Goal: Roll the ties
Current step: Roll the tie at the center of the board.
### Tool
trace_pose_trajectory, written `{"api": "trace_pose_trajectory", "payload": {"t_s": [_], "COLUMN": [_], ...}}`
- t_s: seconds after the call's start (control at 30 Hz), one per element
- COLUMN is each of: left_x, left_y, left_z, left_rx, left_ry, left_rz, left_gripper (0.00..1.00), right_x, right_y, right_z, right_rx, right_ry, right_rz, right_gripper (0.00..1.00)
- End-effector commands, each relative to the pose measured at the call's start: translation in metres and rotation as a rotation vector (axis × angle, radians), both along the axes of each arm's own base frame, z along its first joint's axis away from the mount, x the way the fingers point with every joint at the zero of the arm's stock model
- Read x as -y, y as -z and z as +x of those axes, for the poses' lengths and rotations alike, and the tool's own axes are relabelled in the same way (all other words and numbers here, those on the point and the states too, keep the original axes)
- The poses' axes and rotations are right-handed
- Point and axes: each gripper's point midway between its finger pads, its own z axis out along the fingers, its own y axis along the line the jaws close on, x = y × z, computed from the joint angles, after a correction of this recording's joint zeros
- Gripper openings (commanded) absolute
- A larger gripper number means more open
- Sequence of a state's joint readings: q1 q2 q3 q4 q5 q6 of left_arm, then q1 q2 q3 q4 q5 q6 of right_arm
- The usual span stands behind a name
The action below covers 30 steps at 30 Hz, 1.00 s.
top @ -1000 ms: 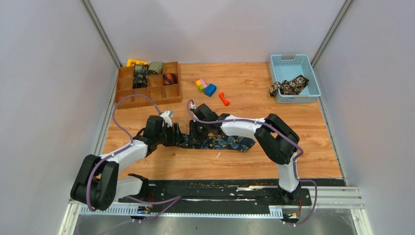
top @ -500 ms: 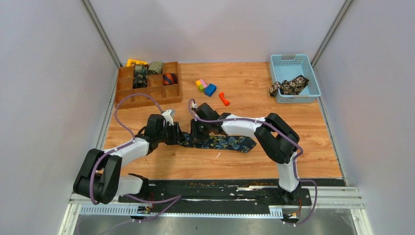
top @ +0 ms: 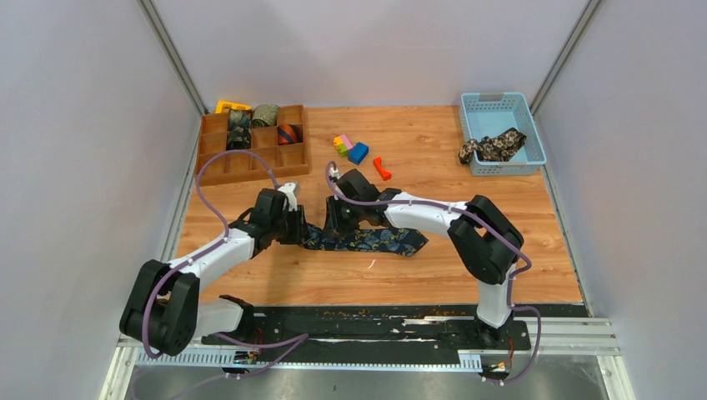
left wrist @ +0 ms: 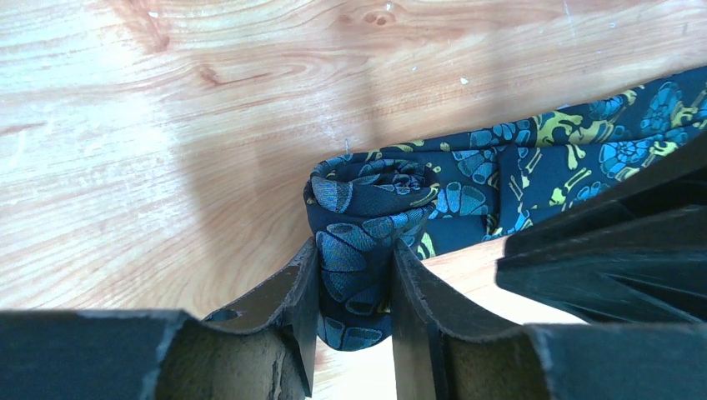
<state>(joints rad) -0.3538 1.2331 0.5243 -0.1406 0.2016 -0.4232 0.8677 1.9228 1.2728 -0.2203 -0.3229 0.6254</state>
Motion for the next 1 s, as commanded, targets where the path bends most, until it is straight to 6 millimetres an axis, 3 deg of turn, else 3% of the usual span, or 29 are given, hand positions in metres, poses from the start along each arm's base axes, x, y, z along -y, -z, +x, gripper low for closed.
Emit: {"api": "trace_pose_trajectory", "payload": {"t_s": [0.0, 0.2, 0.3, 0.57, 0.8, 0.97], "left_x": [-0.013, -0.014, -0.013, -0.012, -0.012, -0.008], "left_y": [-0.004, -0.009, -0.011, -0.018, -0.023, -0.024], "left_z": [0.002, 0.005, 0.005, 0.007, 0.009, 0.011], "left_rx": [0.019, 0.035, 0.042, 0.059, 0.08, 0.103], "left_ry": [-0.011, -0.023, -0.024, -0.037, -0.049, -0.047], "left_rz": [0.15, 0.247, 0.282, 0.36, 0.453, 0.531], "left_gripper": [0.33, 0.32, 0.32, 0.32, 0.32, 0.32], "right_x": [0.007, 0.017, 0.024, 0.056, 0.087, 0.105], "right_y": [-0.025, -0.035, -0.042, -0.057, -0.066, -0.069], "right_z": [0.009, 0.007, 0.005, 0.009, 0.013, 0.014], "right_rx": [0.065, 0.092, 0.126, 0.197, 0.28, 0.311], "right_ry": [0.017, 0.011, 0.01, 0.043, 0.072, 0.094], "right_rz": [0.037, 0.076, 0.1, 0.108, 0.097, 0.077], "right_gripper": [0.16, 0.19, 0.3, 0.45, 0.72, 0.78]}}
